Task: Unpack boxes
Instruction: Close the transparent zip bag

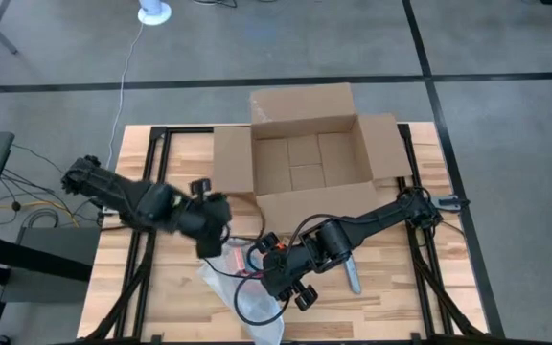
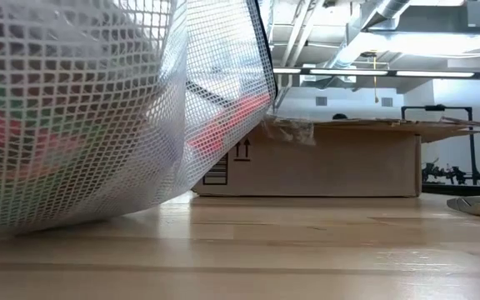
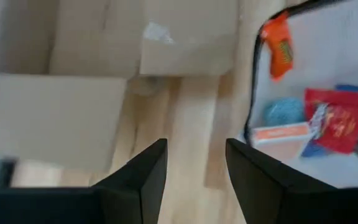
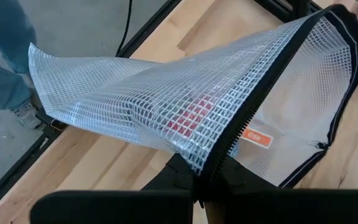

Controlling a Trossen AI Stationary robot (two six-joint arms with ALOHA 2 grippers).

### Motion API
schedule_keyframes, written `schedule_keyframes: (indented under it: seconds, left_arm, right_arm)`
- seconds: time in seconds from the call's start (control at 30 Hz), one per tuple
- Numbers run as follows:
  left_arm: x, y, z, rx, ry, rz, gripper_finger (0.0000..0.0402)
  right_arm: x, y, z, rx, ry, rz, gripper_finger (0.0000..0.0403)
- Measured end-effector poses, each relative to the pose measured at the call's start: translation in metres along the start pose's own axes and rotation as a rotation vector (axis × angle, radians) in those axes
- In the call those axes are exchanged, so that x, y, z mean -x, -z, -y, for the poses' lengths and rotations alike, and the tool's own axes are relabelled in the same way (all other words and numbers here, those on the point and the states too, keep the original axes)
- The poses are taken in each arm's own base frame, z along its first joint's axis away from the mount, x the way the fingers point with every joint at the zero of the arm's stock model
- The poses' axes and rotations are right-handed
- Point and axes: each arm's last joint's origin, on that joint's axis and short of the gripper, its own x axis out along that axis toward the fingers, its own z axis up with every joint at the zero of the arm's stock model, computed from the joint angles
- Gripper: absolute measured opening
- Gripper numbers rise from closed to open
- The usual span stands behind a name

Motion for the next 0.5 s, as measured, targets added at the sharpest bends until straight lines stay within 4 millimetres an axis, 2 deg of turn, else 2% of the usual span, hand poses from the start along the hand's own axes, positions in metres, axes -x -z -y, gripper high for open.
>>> schedule_keyframes:
  seconds: [0.13, 0.27, 0.5]
  left_arm:
    - [-0.021, -0.006, -0.007, -0.042, 0.151, -0.032, 0.0151]
    - [-0.042, 0.002, -0.012, -0.061, 0.169, -0.099, 0.0151]
    - [-0.075, 0.009, -0.003, -0.072, 0.248, -0.056, 0.0151]
  right_arm:
    - [0.000, 0.000, 0.000, -0.029, 0.000, -0.001, 0.0000]
    - [0.000, 0.000, -0.001, -0.040, -0.001, -0.001, 0.0000]
    - [0.000, -0.001, -0.003, -0.047, -0.003, 0.005, 0.0000]
